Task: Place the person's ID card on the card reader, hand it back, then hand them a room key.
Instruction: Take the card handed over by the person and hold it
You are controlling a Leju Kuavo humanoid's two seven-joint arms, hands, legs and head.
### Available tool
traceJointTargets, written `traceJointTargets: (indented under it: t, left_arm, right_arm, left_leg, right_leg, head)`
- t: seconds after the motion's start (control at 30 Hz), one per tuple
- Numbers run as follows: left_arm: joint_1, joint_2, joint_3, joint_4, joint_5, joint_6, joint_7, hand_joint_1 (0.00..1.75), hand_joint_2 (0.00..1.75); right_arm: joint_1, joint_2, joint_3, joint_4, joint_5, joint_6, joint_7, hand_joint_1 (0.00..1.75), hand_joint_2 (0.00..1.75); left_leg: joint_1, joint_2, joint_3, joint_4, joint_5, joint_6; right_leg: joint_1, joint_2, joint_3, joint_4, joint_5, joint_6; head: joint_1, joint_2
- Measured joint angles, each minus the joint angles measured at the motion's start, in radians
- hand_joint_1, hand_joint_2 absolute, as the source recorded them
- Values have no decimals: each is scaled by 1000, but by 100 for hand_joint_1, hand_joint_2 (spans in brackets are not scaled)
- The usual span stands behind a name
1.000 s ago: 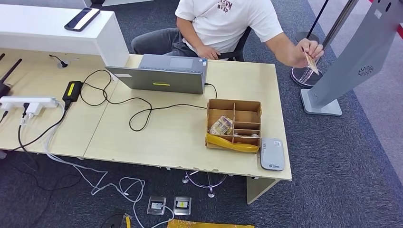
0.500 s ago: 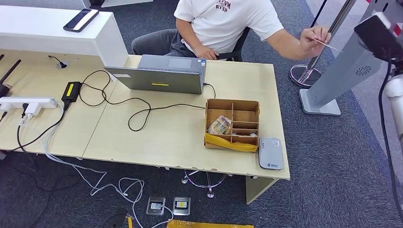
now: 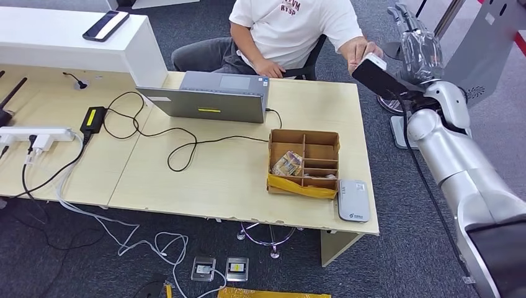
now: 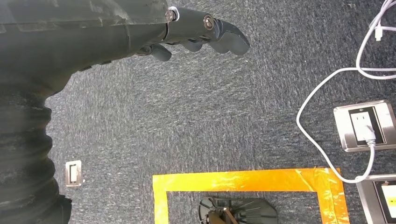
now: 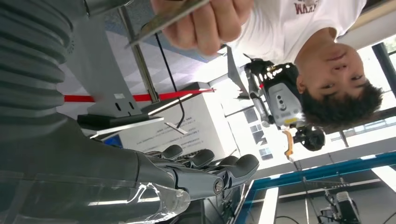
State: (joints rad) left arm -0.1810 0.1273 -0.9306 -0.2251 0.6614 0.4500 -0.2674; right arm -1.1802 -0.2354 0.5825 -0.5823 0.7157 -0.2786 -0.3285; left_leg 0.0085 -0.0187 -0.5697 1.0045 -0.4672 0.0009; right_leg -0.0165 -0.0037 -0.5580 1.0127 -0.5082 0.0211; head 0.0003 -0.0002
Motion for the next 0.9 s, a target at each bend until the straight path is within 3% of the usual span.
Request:
traceJointTargets:
  t: [0.53,0.57,0.67,0.7,0.9]
  left_arm:
    - [1,0,-2,0,-4,1,4,0,175]
    - [1,0,-4,0,-6,1,5,0,175]
    - [0,0,-8,0,-9,1,10,0,175]
    - [0,0,-9,0,-10,1,11,0,175]
    - [-2,0,-19,0,-15,-2,16,0,175]
  right_arm:
    - [70,5,44,-122,-7,37,46,0,175]
    - [73,3,46,-126,-7,38,48,8,175]
    - [79,-6,47,-140,-8,45,55,137,175]
    - [80,-8,47,-144,-8,48,56,172,175]
    - [83,-23,48,-166,-6,87,68,175,175]
  left_leg:
    - [0,1,1,0,0,0]
    - [0,1,1,0,0,0]
    - [0,1,1,0,0,0]
    - [0,1,1,0,0,0]
    - [0,2,1,0,0,0]
  right_leg:
    - [0,1,-1,0,0,0]
    - [0,1,-1,0,0,0]
    - [0,1,-1,0,0,0]
    - [0,1,-1,0,0,-1]
    - [0,2,-1,0,1,-1]
  head:
    - [0,0]
    - [0,0]
    - [0,0]
    - [0,0]
    - [0,0]
